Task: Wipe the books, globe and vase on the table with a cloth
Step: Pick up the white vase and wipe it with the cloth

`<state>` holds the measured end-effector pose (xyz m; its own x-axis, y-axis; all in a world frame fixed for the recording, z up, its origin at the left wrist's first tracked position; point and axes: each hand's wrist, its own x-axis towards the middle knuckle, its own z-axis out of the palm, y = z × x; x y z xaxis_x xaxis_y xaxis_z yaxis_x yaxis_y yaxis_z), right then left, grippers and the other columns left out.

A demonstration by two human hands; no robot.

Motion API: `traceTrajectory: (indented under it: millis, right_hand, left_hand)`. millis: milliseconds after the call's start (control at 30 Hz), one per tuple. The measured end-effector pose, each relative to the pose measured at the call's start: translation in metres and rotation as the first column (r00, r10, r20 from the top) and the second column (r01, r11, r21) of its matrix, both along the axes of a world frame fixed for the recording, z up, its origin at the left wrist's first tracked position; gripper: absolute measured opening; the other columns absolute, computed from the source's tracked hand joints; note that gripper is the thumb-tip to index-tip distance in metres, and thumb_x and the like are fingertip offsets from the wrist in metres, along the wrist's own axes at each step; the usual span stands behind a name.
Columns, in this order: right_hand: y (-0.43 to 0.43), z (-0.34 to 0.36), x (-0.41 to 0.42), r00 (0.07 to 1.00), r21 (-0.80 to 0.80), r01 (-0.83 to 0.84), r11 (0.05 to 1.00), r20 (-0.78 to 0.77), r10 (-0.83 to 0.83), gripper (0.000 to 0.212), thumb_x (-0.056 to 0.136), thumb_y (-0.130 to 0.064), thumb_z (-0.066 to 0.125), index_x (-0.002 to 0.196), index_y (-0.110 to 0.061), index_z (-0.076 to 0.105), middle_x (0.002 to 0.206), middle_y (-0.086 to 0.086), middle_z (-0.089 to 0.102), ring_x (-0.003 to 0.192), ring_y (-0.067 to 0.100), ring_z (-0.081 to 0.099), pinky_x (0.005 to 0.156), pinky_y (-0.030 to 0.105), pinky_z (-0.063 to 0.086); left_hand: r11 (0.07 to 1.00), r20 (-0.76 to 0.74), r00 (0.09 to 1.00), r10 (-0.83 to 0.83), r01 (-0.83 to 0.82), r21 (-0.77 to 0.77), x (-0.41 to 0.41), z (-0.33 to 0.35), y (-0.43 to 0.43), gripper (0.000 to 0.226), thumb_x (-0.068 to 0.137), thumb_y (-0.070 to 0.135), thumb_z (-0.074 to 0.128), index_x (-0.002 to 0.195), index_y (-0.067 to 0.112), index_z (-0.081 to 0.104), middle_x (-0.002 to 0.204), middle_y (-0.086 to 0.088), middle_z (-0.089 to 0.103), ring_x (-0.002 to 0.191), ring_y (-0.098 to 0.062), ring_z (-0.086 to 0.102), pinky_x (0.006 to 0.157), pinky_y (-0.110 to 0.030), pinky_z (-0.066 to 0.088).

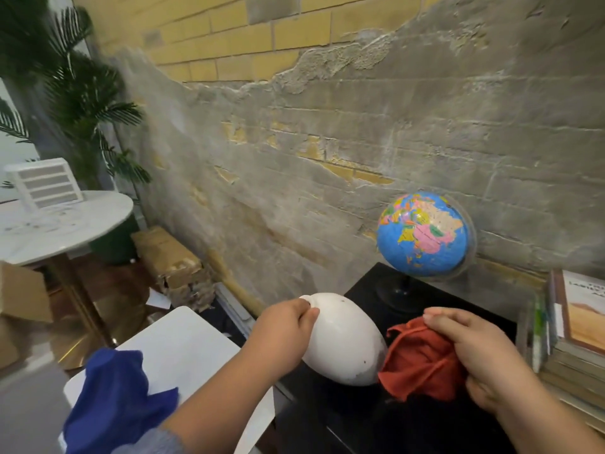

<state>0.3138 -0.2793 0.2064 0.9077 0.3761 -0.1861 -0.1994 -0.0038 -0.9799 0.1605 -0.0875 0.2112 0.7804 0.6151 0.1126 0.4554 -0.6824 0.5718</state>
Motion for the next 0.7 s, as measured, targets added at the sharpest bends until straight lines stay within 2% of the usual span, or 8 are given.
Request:
traceTrajectory:
  millis: [67, 133, 267, 300, 367, 500, 600, 700]
  right_hand:
    - [0.014, -0.002, -0.006, 0.993, -0.026, 0.022, 0.999, 0.112, -0.019, 0.013, 0.077, -0.009, 0.074, 0.089, -0.010, 0.068, 0.092, 0.020, 0.071, 0.077, 0.025, 0.067, 0.080, 0.041, 0.054]
    - [0.025, -0.004, -0.018, 0.966, -0.064, 0.013, 0.998, 0.260, 0.005, 0.019, 0.073, -0.016, 0.080, 0.089, -0.019, 0.070, 0.097, 0.010, 0.070, 0.089, 0.023, 0.067, 0.088, 0.040, 0.053]
    - [0.040, -0.032, -0.044, 0.735, -0.425, -0.167, 0.890, 0.547, 0.400, 0.041, 0.073, -0.016, 0.082, 0.104, -0.036, 0.066, 0.112, -0.014, 0.054, 0.103, 0.002, 0.053, 0.091, 0.001, 0.031]
    - [0.041, -0.040, -0.046, 0.711, -0.463, -0.157, 0.872, 0.560, 0.425, 0.043, 0.075, -0.015, 0.079, 0.111, -0.034, 0.066, 0.113, -0.019, 0.050, 0.104, 0.000, 0.051, 0.087, -0.005, 0.026]
    - [0.040, -0.051, -0.041, 0.746, -0.486, -0.094, 0.869, 0.544, 0.384, 0.033, 0.081, -0.015, 0.073, 0.112, -0.027, 0.070, 0.111, -0.020, 0.051, 0.103, 0.002, 0.052, 0.082, -0.005, 0.027]
    - [0.039, -0.047, -0.030, 0.839, -0.648, -0.052, 0.760, 0.385, 0.386, 0.018, 0.088, -0.024, 0.063, 0.105, -0.024, 0.070, 0.115, -0.003, 0.057, 0.098, 0.014, 0.053, 0.081, 0.021, 0.036]
    - [0.043, -0.033, -0.047, 0.784, -0.474, -0.106, 0.874, 0.501, 0.367, 0.041, 0.082, -0.014, 0.069, 0.119, -0.030, 0.065, 0.110, -0.013, 0.057, 0.103, 0.005, 0.055, 0.082, 0.006, 0.037]
    - [0.043, -0.028, -0.053, 0.726, -0.433, -0.194, 0.880, 0.540, 0.426, 0.057, 0.072, -0.014, 0.070, 0.127, -0.027, 0.061, 0.119, -0.013, 0.051, 0.109, -0.005, 0.050, 0.089, -0.005, 0.028]
  left_hand:
    - [0.997, 0.005, 1.000, 0.031, -0.031, -0.075, -0.008, -0.002, 0.002, 0.033, 0.099, 0.036, 0.040, 0.119, 0.019, 0.060, 0.114, -0.003, 0.065, 0.103, -0.022, 0.058, 0.086, -0.029, 0.044]
    - [0.992, 0.009, 0.999, 0.042, -0.041, -0.123, -0.015, -0.006, 0.005, 0.031, 0.099, 0.034, 0.040, 0.114, 0.017, 0.061, 0.111, -0.006, 0.065, 0.099, -0.024, 0.058, 0.087, -0.032, 0.047]
    - [0.979, 0.012, 0.999, 0.040, -0.036, -0.200, -0.026, -0.015, 0.009, 0.026, 0.099, 0.033, 0.041, 0.102, 0.016, 0.060, 0.100, -0.006, 0.063, 0.091, -0.023, 0.058, 0.086, -0.037, 0.051]
    - [0.981, 0.009, 0.999, 0.034, -0.032, -0.192, -0.028, -0.016, 0.009, 0.025, 0.099, 0.033, 0.041, 0.100, 0.017, 0.059, 0.099, -0.005, 0.062, 0.090, -0.022, 0.058, 0.085, -0.035, 0.050]
    - [0.982, 0.013, 1.000, 0.023, -0.020, -0.188, -0.031, -0.017, 0.009, 0.025, 0.099, 0.033, 0.041, 0.102, 0.017, 0.059, 0.100, -0.003, 0.061, 0.091, -0.021, 0.057, 0.084, -0.032, 0.048]
    - [0.991, 0.006, 0.999, -0.032, 0.032, -0.129, -0.036, -0.018, 0.004, 0.025, 0.099, 0.035, 0.040, 0.099, 0.017, 0.058, 0.097, 0.000, 0.061, 0.091, -0.016, 0.057, 0.082, -0.030, 0.048]
    - [0.995, 0.010, 0.998, -0.057, 0.058, -0.078, -0.035, -0.017, -0.001, 0.024, 0.099, 0.035, 0.040, 0.100, 0.018, 0.057, 0.098, 0.002, 0.060, 0.090, -0.012, 0.056, 0.080, -0.026, 0.048]
    - [0.996, 0.010, 0.997, -0.080, 0.081, -0.044, -0.035, -0.016, -0.002, 0.023, 0.099, 0.036, 0.041, 0.099, 0.018, 0.056, 0.097, 0.001, 0.061, 0.091, -0.014, 0.058, 0.085, -0.034, 0.053]
